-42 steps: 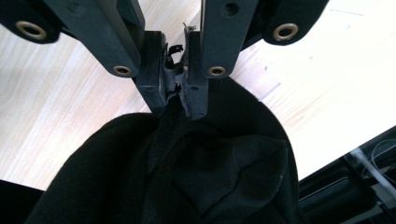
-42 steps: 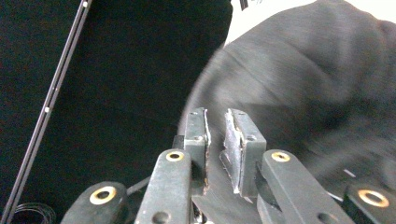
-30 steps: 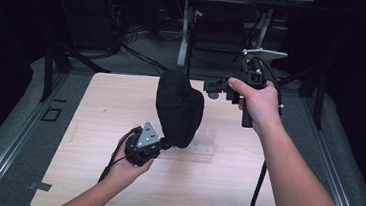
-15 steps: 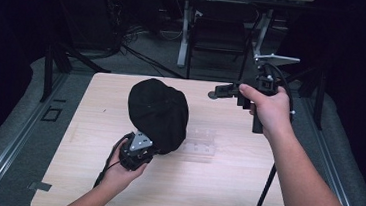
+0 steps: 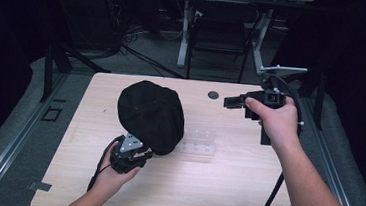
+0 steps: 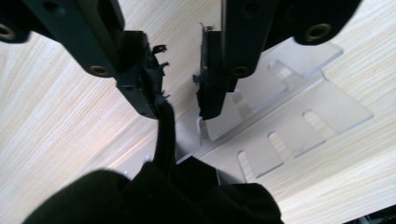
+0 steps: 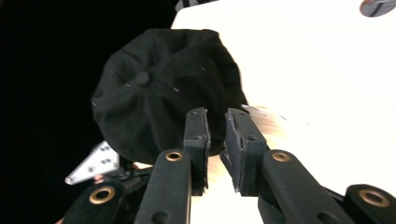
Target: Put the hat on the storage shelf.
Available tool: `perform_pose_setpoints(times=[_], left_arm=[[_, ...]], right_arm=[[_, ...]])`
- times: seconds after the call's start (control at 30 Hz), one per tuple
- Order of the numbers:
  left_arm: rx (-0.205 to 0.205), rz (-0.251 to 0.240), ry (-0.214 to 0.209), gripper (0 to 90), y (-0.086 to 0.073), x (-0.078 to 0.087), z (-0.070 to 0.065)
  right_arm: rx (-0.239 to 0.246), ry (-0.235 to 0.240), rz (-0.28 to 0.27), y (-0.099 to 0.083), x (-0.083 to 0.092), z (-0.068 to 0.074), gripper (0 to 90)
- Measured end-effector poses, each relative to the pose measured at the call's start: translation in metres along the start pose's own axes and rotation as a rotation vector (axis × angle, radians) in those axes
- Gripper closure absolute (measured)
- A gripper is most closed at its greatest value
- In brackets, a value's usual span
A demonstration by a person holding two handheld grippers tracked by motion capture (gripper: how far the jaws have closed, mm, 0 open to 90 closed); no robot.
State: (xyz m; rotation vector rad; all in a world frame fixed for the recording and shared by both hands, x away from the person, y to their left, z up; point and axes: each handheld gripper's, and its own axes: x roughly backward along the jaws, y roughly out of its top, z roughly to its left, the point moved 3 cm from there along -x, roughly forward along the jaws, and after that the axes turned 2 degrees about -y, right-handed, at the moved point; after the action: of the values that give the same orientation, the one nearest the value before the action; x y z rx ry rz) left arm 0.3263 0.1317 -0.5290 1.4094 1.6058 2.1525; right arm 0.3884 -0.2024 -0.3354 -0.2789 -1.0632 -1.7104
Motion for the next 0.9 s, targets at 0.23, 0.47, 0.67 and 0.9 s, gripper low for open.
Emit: perform_pose_setpoints(times=[0.23,0.47,0.67,0.9], left_arm=[[0.023,-0.022,0.032,59.2,-0.010,0.012,0.005],[0.081,-0.065,0.037,53.8,-0.020,0.023,0.016],[0.108,-0.063,0.046,52.4,-0.028,0.020,0.020],[0.111,-0.042,0.046,50.8,-0.032,0.017,0.021]], right_arm=[[0.029,-0.075,0.008,-0.018,0.000,-0.011,77.5],[0.096,-0.207,0.010,-0.042,-0.006,-0.023,74.5],[0.108,-0.255,-0.005,-0.061,-0.012,-0.041,69.6],[0.150,-0.322,-0.016,-0.082,-0.016,-0.056,61.7]])
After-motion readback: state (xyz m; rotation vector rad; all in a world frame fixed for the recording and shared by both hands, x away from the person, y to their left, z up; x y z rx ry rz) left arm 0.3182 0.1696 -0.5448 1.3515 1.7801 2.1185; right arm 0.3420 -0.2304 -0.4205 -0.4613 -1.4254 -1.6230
